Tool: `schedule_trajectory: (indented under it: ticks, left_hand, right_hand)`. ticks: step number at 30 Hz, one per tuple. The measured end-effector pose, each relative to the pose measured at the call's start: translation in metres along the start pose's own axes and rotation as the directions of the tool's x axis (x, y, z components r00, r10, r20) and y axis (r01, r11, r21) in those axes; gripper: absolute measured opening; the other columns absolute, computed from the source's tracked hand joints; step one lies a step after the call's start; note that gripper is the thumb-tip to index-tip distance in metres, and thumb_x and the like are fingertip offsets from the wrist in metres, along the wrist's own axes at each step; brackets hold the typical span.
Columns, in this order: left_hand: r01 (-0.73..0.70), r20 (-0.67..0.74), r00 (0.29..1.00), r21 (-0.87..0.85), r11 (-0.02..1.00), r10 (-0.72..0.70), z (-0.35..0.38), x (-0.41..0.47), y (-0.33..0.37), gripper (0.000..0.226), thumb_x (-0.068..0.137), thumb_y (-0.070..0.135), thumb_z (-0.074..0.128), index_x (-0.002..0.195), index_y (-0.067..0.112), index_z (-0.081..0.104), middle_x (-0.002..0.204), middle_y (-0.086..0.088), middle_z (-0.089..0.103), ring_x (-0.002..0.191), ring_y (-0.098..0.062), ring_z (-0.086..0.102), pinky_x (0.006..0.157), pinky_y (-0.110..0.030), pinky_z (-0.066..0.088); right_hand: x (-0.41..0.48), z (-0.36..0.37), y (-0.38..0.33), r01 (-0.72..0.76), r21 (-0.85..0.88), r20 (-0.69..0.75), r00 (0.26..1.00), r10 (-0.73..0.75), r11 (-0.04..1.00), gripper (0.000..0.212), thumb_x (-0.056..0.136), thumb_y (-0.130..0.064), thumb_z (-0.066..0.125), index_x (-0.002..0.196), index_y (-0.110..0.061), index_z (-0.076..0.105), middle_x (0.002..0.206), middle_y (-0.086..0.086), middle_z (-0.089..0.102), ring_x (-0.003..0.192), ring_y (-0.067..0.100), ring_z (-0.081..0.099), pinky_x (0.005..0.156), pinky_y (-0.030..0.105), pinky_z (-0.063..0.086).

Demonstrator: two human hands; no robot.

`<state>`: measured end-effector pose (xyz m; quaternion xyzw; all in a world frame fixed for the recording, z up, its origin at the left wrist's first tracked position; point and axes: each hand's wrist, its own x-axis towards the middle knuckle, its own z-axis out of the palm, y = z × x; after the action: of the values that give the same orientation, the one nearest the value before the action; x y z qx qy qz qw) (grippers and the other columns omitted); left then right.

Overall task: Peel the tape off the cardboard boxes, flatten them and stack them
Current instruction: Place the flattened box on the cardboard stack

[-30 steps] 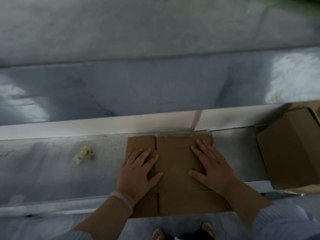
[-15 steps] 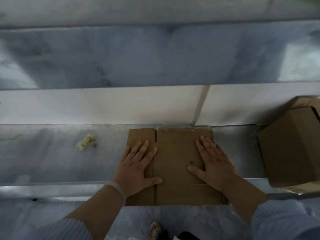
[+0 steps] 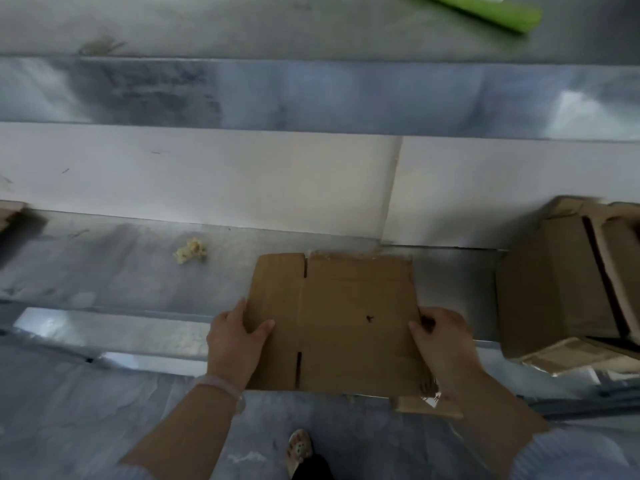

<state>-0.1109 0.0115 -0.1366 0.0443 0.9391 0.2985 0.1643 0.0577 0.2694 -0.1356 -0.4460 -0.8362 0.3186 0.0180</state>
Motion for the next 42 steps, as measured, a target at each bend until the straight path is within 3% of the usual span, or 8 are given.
schedule_trajectory:
  ticks: [5,10,17,24,29,32,36,42]
  left_hand:
    - [0.076,0.020,0.997,-0.170,0.983,-0.074,-0.009,-0.031,-0.010,0.067,0.086,0.039,0.067,0.144,0.019,0.041,0.135,-0.010,0.053,0.120,-0.028,0.052,0.101,-0.038,0.040]
    - [0.109,-0.042,0.992,-0.235,0.966,-0.122,-0.039,-0.051,-0.031,0.056,0.086,0.043,0.066,0.135,0.020,0.053,0.110,0.001,0.063,0.103,-0.021,0.059,0.093,-0.035,0.046]
    - [0.050,-0.231,0.966,-0.264,0.963,-0.114,-0.103,-0.061,-0.064,0.057,0.086,0.041,0.066,0.138,0.024,0.050,0.107,0.003,0.063,0.093,-0.018,0.057,0.087,-0.035,0.047]
    - [0.067,-0.336,0.926,-0.298,0.952,-0.171,-0.177,-0.059,-0.137,0.060,0.087,0.042,0.064,0.141,0.024,0.046,0.123,-0.005,0.061,0.092,-0.014,0.051,0.081,-0.032,0.043]
    - [0.079,-0.377,0.902,-0.341,0.937,-0.213,-0.253,-0.046,-0.209,0.059,0.087,0.038,0.067,0.140,0.020,0.047,0.117,-0.005,0.061,0.088,-0.015,0.050,0.075,-0.029,0.040]
    - [0.081,-0.396,0.891,-0.343,0.936,-0.223,-0.299,-0.032,-0.258,0.057,0.085,0.039,0.068,0.136,0.019,0.051,0.113,-0.002,0.064,0.090,-0.017,0.056,0.073,-0.030,0.041]
    - [0.102,-0.401,0.879,-0.368,0.924,-0.257,-0.350,-0.011,-0.314,0.058,0.083,0.038,0.071,0.133,0.016,0.052,0.116,-0.003,0.064,0.104,-0.022,0.060,0.078,-0.030,0.045]
    - [0.138,-0.360,0.883,-0.411,0.901,-0.300,-0.403,0.032,-0.375,0.063,0.077,0.044,0.075,0.130,0.017,0.053,0.107,0.000,0.066,0.093,-0.017,0.062,0.080,-0.034,0.050]
  right_hand:
    - [-0.009,-0.009,0.007,-0.076,0.336,0.081,0.995,0.051,0.939,0.031,0.089,-0.024,0.069,0.118,-0.023,0.060,0.095,-0.009,0.065,0.087,0.011,0.062,0.072,0.027,0.045]
    - [-0.020,-0.008,-0.004,-0.076,0.470,0.148,0.989,0.007,0.880,0.037,0.084,-0.022,0.074,0.120,-0.020,0.065,0.101,-0.005,0.069,0.095,0.013,0.065,0.090,0.036,0.052]
    - [-0.036,0.015,-0.075,0.051,0.483,0.177,0.972,-0.154,0.874,0.038,0.085,-0.027,0.074,0.121,-0.025,0.064,0.100,-0.005,0.070,0.093,0.015,0.066,0.088,0.046,0.055]
    - [-0.069,0.066,-0.173,0.069,0.548,0.265,0.931,-0.252,0.834,0.028,0.087,-0.022,0.073,0.109,-0.027,0.058,0.103,-0.005,0.066,0.097,0.018,0.063,0.094,0.049,0.052]
    - [-0.110,0.129,-0.260,0.097,0.557,0.273,0.916,-0.292,0.825,0.037,0.087,-0.017,0.072,0.121,-0.014,0.060,0.109,0.006,0.066,0.101,0.025,0.063,0.094,0.049,0.052]
    - [-0.134,0.166,-0.311,0.107,0.574,0.294,0.898,-0.327,0.812,0.033,0.087,-0.015,0.071,0.118,-0.019,0.059,0.105,0.003,0.066,0.098,0.022,0.063,0.092,0.044,0.051]
    - [-0.156,0.216,-0.367,0.096,0.574,0.343,0.873,-0.346,0.813,0.030,0.087,-0.017,0.071,0.116,-0.018,0.063,0.106,0.003,0.069,0.098,0.023,0.065,0.092,0.049,0.053]
    - [-0.163,0.269,-0.431,0.067,0.550,0.393,0.859,-0.329,0.833,0.029,0.087,-0.021,0.072,0.115,-0.015,0.068,0.103,0.003,0.072,0.094,0.025,0.068,0.088,0.048,0.055]
